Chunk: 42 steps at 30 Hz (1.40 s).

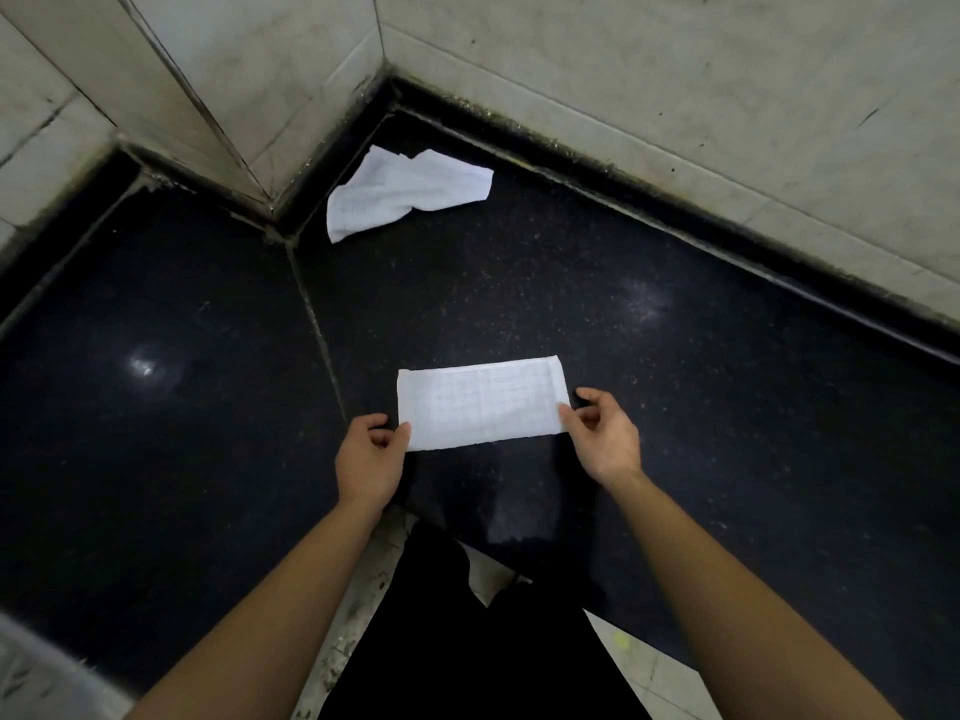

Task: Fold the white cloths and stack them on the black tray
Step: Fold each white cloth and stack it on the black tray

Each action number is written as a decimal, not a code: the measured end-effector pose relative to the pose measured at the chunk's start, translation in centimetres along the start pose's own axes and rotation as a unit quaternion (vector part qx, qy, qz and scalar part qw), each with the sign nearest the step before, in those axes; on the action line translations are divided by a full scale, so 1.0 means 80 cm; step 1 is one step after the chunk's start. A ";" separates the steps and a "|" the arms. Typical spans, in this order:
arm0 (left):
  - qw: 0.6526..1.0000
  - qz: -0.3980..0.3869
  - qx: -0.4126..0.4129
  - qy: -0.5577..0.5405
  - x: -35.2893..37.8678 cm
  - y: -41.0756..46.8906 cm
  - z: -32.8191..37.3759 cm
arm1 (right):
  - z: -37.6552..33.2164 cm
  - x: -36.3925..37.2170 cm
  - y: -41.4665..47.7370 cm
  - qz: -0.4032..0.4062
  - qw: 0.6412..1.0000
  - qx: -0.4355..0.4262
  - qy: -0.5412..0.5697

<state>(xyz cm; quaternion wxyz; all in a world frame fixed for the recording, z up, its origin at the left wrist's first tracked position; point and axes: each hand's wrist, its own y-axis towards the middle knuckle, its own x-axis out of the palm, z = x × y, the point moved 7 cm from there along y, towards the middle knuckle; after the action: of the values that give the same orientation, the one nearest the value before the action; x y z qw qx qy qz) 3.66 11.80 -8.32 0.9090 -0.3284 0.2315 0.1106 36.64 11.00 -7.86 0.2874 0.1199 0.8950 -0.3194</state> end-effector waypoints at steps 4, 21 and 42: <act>0.999 -0.001 0.002 -0.032 0.000 -0.012 -0.008 | 0.003 0.003 -0.006 -0.008 1.000 -0.015 0.023; 0.925 0.063 0.272 0.259 0.000 -0.027 0.025 | -0.035 0.007 -0.036 0.103 0.927 -0.243 -0.267; 0.756 -0.099 0.394 0.513 0.056 0.040 0.017 | 0.003 0.038 0.027 -0.048 0.840 -0.217 -0.495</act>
<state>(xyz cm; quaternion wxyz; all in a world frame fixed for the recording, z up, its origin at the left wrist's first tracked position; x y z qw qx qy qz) 6.90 15.36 -11.40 0.7086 0.0304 0.6527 -0.2664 35.10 12.61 -10.88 0.6952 -0.1625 0.6845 -0.1474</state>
